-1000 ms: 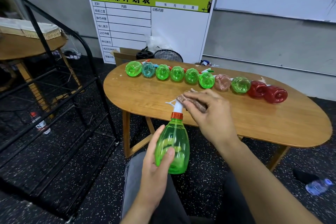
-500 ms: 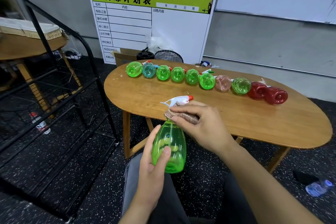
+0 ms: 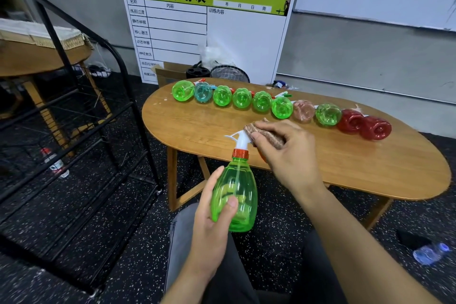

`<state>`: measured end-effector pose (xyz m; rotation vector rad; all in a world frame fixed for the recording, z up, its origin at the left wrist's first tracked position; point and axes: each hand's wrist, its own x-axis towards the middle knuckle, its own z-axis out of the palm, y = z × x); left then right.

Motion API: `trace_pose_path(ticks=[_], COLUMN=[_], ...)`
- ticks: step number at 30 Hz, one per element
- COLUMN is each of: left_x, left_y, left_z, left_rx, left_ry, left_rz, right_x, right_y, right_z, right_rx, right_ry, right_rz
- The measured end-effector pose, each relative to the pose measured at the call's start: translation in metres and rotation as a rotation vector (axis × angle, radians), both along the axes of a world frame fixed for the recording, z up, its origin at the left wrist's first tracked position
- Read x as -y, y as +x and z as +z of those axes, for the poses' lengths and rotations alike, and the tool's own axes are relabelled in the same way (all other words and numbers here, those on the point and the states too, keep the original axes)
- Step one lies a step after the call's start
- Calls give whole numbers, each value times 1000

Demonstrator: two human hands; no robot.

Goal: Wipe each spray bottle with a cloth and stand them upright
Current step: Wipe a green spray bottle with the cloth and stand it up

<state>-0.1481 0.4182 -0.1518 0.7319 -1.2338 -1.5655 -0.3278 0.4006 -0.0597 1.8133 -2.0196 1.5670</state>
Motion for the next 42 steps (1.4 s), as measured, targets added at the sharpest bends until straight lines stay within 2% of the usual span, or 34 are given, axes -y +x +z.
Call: trace_pose_path(ticks=[1, 4, 6, 11, 17, 20, 22, 24, 26, 29, 32, 35, 38, 40, 42], left_x=[0, 1, 2, -1, 2, 4, 4, 2, -1, -2, 1, 4, 2, -2, -5], left_y=[0, 3, 2, 1, 3, 3, 3, 2, 1, 1, 3, 3, 3, 2, 2], left_z=[0, -1, -1, 4, 2, 3, 2, 3, 3, 4, 5, 6, 7, 7, 9], left_rx=[1, -3, -8, -19, -21, -17, -11, -2, -3, -17, -21, -13, -3, 6, 14], left_ry=[-2, 11, 18, 22, 22, 8, 4, -2, -4, 18, 35, 26, 2, -12, -25], left_rz=[4, 30, 34, 11, 41, 51, 56, 37, 19, 29, 57, 78, 46, 21, 6], right_x=[0, -4, -5, 1, -16, -25, -28, -27, -21, -16, -25, -36, -35, -28, -22], right_y=[1, 12, 12, -9, -12, -21, -22, -20, -14, -11, -16, -23, -29, -31, -30], right_z=[-1, -5, -5, -3, -15, -21, -17, -9, -3, -7, -18, -19, -5, 3, 6], right_rx=[-4, 25, 33, -5, -201, -189, -114, -15, -6, -95, -149, -87, 111, 118, 91], right_ry=[6, 111, 123, 12, 153, 272, 236, 99, 13, 53, 192, 280, 133, 31, 22], right_rz=[-5, 206, 261, -41, -13, 17, 31, 16, -11, -15, 30, 100, 76, 16, 2])
